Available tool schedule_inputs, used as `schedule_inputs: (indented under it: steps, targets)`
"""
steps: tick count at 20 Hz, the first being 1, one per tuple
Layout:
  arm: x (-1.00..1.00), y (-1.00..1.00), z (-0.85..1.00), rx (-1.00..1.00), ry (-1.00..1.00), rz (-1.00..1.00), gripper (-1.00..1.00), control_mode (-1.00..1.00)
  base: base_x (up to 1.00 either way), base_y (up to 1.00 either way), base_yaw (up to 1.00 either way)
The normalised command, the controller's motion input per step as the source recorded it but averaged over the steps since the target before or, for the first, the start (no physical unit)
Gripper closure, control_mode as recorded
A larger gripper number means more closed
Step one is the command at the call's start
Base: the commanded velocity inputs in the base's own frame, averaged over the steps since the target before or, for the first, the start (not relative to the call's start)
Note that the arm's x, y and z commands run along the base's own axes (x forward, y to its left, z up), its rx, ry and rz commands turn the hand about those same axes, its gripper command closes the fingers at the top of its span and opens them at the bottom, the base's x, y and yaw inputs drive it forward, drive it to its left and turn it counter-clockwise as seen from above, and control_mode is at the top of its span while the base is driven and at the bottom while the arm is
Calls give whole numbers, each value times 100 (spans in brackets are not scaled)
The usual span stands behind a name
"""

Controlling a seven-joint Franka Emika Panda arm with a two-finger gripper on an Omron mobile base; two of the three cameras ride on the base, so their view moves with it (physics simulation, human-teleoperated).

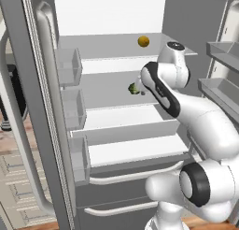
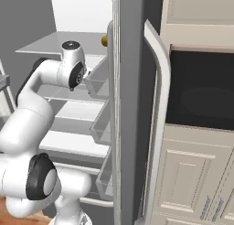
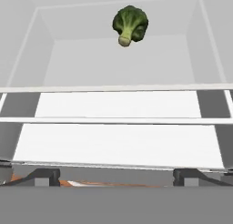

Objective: Place the cold items (lemon and broccoli) from the fridge in one tupperware on the dining counter. Place the warm items (kebab skewer and hot dog) in the stove area in another tupperware.

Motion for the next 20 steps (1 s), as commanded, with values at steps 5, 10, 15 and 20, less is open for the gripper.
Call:
schedule_inputs:
  steps: [5, 10, 15, 20]
  targets:
    - [3, 0, -24, -1, -13, -1, -100, -100, 0, 0, 0]
    - [0, 3, -11, -8, -7, -8, -100, -100, 0, 0, 0]
    - [20, 0, 0, -1, 0, -7, -100, -100, 0, 0, 0]
    - [32, 0, 0, 0, 0, -2, -100, -100, 0, 0, 0]
